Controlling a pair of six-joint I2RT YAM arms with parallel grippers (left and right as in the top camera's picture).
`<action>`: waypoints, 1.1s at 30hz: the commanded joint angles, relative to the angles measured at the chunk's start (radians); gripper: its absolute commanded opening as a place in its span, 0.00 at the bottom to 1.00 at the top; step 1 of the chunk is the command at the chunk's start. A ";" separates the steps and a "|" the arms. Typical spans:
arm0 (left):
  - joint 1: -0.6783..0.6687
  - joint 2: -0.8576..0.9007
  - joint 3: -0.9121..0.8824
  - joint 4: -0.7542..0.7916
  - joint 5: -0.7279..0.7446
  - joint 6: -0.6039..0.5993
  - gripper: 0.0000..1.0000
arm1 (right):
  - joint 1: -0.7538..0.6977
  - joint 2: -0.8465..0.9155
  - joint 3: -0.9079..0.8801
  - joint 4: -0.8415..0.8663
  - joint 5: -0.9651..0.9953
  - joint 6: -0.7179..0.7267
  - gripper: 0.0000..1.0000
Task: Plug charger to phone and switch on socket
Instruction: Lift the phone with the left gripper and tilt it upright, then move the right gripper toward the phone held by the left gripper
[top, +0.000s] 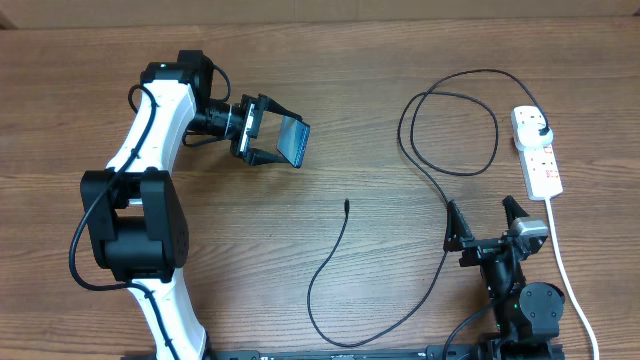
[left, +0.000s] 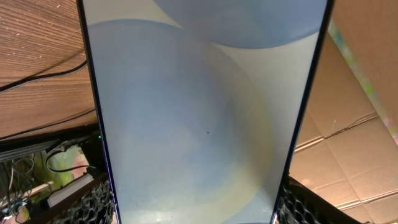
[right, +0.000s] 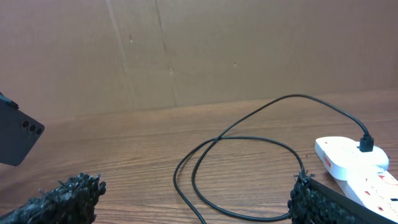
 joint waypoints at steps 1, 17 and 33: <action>0.003 -0.022 0.030 -0.003 0.027 0.016 0.04 | 0.000 -0.008 -0.011 0.005 0.009 0.007 1.00; -0.002 -0.022 0.030 -0.003 -0.024 0.016 0.04 | 0.000 -0.008 -0.011 0.005 0.009 0.007 1.00; -0.087 -0.022 0.030 0.005 -0.390 0.009 0.04 | 0.000 -0.008 -0.011 0.006 0.010 0.006 1.00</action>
